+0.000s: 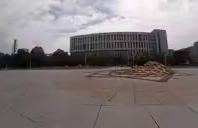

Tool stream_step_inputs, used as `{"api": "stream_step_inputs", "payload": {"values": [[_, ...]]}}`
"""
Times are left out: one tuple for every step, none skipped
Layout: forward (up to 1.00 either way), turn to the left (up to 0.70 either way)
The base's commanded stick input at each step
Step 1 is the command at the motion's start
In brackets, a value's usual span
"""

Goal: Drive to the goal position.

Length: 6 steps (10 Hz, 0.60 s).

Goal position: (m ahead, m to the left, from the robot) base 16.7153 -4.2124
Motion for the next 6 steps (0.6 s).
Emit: {"api": "stream_step_inputs", "payload": {"values": [[0.70, 0.00], [0.70, 0.00], [0.70, 0.00], [0.70, 0.00], [0.70, 0.00], [0.70, 0.00]]}}
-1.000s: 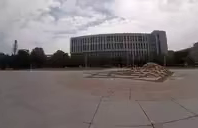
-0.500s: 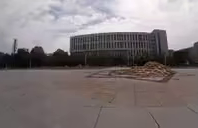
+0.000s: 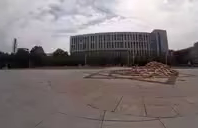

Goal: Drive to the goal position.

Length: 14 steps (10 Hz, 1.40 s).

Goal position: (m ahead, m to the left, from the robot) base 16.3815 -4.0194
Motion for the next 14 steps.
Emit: {"api": "stream_step_inputs", "payload": {"values": [[0.70, 0.00], [0.70, 0.00], [0.70, 0.00], [0.70, 0.00], [0.70, 0.00], [0.70, 0.00], [0.70, 0.00], [0.70, 0.00], [0.70, 0.00], [0.70, 0.00], [0.70, 0.00], [0.70, 0.00], [0.70, 0.00], [0.70, 0.00]]}}
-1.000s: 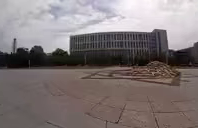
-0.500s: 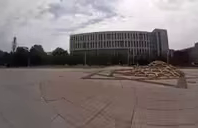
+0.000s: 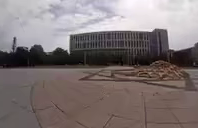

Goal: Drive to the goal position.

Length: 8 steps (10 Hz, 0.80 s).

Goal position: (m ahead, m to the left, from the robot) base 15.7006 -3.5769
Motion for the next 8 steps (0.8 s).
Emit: {"api": "stream_step_inputs", "payload": {"values": [[0.70, 0.00], [0.70, 0.00], [0.70, 0.00], [0.70, 0.00], [0.70, 0.00], [0.70, 0.00], [0.70, 0.00], [0.70, 0.00]]}}
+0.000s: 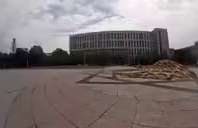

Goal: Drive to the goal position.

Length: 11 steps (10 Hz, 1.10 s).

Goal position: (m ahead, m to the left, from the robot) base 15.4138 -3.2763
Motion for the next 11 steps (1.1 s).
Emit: {"api": "stream_step_inputs", "payload": {"values": [[0.70, 0.00], [0.70, 0.00], [0.70, 0.00], [0.70, 0.00], [0.70, 0.00], [0.70, 0.00], [0.70, 0.00], [0.70, 0.00], [0.70, 0.00], [0.70, 0.00], [0.70, 0.00]]}}
